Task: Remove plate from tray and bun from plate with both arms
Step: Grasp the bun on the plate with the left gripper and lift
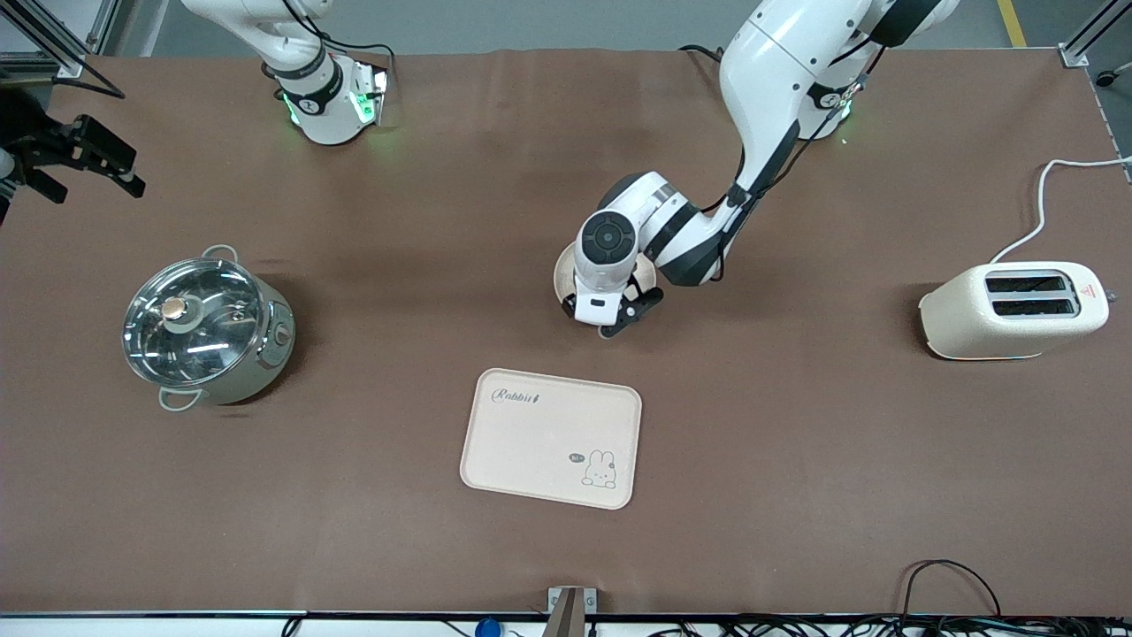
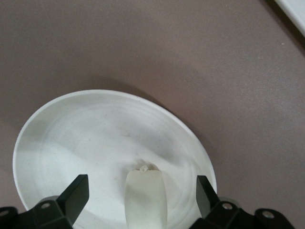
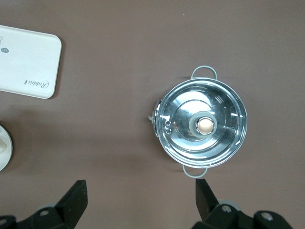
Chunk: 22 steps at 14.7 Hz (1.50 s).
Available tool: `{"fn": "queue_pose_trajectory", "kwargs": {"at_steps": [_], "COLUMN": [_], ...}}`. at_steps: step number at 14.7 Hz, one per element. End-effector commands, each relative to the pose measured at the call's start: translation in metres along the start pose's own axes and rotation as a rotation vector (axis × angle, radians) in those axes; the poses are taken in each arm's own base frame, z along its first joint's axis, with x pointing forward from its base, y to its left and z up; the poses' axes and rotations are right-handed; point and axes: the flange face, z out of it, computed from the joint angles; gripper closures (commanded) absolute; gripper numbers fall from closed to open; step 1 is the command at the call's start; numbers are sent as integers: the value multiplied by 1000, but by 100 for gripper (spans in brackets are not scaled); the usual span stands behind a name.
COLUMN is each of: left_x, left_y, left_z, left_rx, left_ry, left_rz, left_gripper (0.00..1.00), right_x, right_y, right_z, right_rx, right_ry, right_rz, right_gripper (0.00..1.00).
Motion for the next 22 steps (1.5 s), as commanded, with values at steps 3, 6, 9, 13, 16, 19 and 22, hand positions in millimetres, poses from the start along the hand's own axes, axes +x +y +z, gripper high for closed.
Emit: {"fn": "queue_pose_trajectory", "kwargs": {"at_steps": [3, 6, 9, 13, 16, 19, 22], "left_x": [-1, -11, -12, -21, -23, -27, -29], "left_y": [3, 0, -1, 0, 4, 4, 0], "left_z": [4, 17, 20, 22, 23, 25, 31], "left_rx": [-37, -18, -13, -11, -39, -42, -27], "left_ry": [6, 0, -1, -3, -4, -8, -13], "left_rz": [-36, -87, -87, -95, -94, -91, -94], "left_gripper": [13, 17, 20, 27, 36, 44, 52], "right_x": [13, 42, 61, 48, 49, 51, 52], "right_y": [-2, 18, 32, 28, 29, 28, 24], "right_z": [-12, -20, -15, -8, -7, -9, -12], "right_rx": [-50, -56, -68, -57, -59, -60, -59], "right_ry": [35, 60, 50, -53, -49, -33, -14], "right_rz": [-9, 25, 45, 47, 50, 46, 40], "right_gripper": [0, 0, 0, 0, 0, 0, 0]}}
